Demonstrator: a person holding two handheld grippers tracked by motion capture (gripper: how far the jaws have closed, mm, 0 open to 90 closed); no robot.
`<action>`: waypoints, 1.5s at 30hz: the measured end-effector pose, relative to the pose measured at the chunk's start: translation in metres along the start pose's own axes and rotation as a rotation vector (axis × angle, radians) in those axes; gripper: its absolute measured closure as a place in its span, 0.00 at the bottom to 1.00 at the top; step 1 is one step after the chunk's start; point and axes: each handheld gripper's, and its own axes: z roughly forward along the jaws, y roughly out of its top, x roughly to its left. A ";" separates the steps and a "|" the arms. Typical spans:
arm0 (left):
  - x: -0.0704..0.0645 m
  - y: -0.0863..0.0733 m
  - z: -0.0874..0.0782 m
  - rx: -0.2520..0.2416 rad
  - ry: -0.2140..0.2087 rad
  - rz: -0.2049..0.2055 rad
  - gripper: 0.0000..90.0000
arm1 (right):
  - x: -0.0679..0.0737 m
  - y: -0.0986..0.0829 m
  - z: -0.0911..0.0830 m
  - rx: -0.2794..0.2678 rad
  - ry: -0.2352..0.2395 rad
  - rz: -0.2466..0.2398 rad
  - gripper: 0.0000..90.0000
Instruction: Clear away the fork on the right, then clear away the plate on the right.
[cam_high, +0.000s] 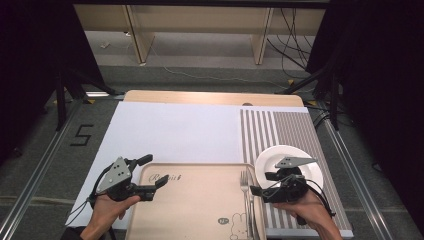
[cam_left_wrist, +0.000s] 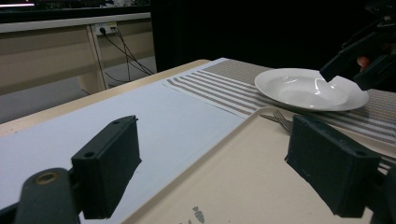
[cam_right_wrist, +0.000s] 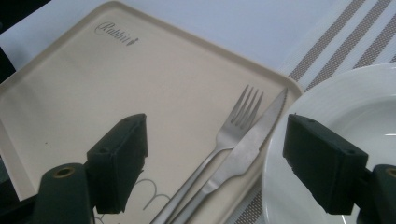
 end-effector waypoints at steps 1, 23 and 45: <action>0.000 0.000 0.000 0.002 -0.001 -0.001 0.18 | -0.001 -0.001 0.000 -0.018 0.000 0.016 0.25; 0.000 0.000 0.002 -0.002 -0.014 -0.008 0.18 | -0.035 -0.025 -0.034 -0.060 -0.098 0.145 0.25; -0.002 0.001 0.003 0.000 -0.020 0.017 0.18 | -0.063 -0.042 -0.046 -0.113 -0.177 0.270 0.26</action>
